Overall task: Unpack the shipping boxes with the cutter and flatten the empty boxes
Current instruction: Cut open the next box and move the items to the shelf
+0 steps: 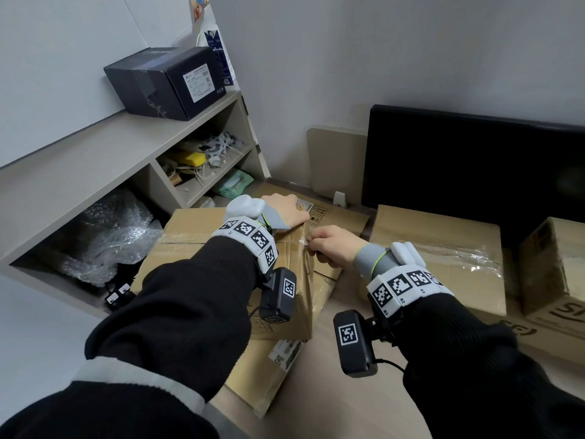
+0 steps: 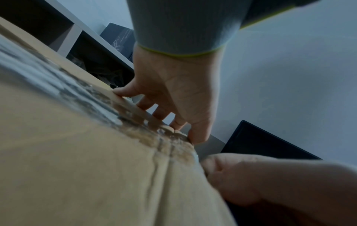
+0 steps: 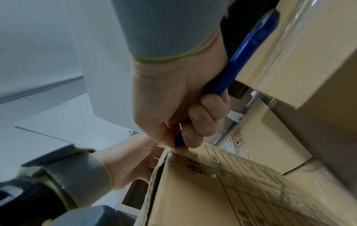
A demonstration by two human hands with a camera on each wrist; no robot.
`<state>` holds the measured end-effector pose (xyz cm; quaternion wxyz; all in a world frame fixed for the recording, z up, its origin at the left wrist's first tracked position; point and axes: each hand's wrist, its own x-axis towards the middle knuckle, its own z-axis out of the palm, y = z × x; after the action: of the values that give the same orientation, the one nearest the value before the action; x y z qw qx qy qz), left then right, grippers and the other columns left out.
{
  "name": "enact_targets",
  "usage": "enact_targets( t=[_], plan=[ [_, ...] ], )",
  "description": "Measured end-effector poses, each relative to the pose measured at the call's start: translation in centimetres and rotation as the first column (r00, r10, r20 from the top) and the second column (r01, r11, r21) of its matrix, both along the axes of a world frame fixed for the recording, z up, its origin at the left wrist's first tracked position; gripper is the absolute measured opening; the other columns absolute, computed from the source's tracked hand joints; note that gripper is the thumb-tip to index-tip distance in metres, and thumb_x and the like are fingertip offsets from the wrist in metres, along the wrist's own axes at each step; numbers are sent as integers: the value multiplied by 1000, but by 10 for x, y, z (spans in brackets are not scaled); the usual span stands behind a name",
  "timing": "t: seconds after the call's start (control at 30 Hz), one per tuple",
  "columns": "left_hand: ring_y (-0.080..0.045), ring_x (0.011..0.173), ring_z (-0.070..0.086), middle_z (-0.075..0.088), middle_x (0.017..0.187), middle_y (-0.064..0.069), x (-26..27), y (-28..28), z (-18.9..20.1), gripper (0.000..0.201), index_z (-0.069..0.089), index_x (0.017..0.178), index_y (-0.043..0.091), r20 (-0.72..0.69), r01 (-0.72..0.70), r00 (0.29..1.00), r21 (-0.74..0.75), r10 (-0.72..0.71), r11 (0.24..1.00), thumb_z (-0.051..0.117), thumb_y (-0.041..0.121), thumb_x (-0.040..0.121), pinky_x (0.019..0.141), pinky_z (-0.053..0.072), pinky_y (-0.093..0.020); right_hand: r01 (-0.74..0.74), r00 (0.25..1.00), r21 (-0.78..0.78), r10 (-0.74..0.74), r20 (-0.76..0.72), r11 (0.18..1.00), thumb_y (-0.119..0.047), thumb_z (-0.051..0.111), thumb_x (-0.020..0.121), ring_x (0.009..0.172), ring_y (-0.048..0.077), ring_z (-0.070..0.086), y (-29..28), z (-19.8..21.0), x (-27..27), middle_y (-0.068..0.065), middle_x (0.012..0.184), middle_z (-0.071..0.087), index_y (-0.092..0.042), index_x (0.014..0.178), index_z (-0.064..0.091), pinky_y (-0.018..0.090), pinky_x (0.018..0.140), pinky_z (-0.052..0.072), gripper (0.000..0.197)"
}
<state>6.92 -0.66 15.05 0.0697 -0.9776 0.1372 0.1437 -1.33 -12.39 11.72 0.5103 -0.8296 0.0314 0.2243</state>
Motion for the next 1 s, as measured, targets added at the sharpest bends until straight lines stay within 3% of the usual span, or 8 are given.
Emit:
enact_targets(
  t=[0.33, 0.47, 0.57, 0.63, 0.7, 0.77, 0.83, 1.0],
  plan=[
    [-34, 110, 54, 57, 125, -15, 2, 3, -2, 49, 49, 130, 16, -26, 13, 1000, -23, -14, 1000, 38, 45, 92, 79, 36, -31, -77, 995, 19, 78, -59, 997, -7, 43, 90, 44, 16, 28, 5, 3, -25, 5, 54, 39, -14, 65, 46, 23, 42, 20, 26],
    [-33, 109, 54, 57, 125, -14, 5, 7, -7, 52, 48, 129, 17, -52, 16, 998, -61, -19, 998, 36, 50, 91, 79, 37, -32, -84, 990, 32, 87, -107, 996, -9, 43, 92, 31, 11, 22, 3, 8, -37, 4, 51, 36, -13, 66, 47, 13, 37, 14, 26],
    [-35, 128, 42, 45, 142, -16, -1, 13, -5, 84, 39, 142, 19, -100, 18, 995, -96, -28, 995, 26, 68, 75, 96, 35, -36, 1, 998, 30, 1, -61, 1000, -9, 44, 91, 27, 8, 24, -8, 14, -40, 6, 54, 37, -11, 68, 48, 11, 34, 16, 24],
    [-36, 141, 25, 28, 154, -16, -10, 20, 2, 102, 25, 151, 18, -156, 9, 987, -170, -36, 985, 23, 78, 69, 112, 24, -41, 109, 994, 2, -109, 16, 994, -10, 43, 91, 27, 7, 26, -16, 18, -38, 5, 56, 40, -12, 69, 48, 12, 32, 19, 22],
    [-29, 145, 18, 20, 158, -12, -14, 36, 6, 88, 21, 152, 14, -177, -43, 984, -339, -19, 940, 32, 72, 87, 116, 16, -38, 199, 973, -33, -193, 126, 979, -12, 42, 91, 33, 9, 33, -18, 20, -32, 2, 55, 44, -15, 68, 49, 15, 31, 22, 25],
    [-25, 143, 26, 25, 157, -10, -16, 62, 8, 69, 25, 150, 9, -115, -79, 993, -474, 27, 877, 41, 51, 97, 113, 20, -31, 226, 950, -78, -202, 237, 971, -15, 42, 92, 46, 13, 41, -12, 23, -23, -1, 56, 49, -16, 69, 52, 18, 40, 33, 24],
    [-30, 137, 36, 31, 153, -12, -17, 95, 9, 67, 30, 148, 7, -53, -128, 992, -480, 117, 868, 48, 46, 96, 110, 28, -32, 224, 927, -131, -169, 336, 966, -19, 43, 90, 59, 19, 47, 1, 28, -14, -2, 62, 55, -16, 75, 56, 27, 59, 41, 20],
    [-37, 137, 27, 32, 150, -14, -38, 184, 0, 102, 28, 149, 19, -14, -398, 905, -378, 425, 836, 52, 78, 68, 110, 29, -45, 84, 907, -211, 12, 421, 974, -23, 45, 95, 72, 19, 56, 58, 45, -1, -1, 79, 68, -18, 96, 61, 34, 78, 50, 17]
  ],
)
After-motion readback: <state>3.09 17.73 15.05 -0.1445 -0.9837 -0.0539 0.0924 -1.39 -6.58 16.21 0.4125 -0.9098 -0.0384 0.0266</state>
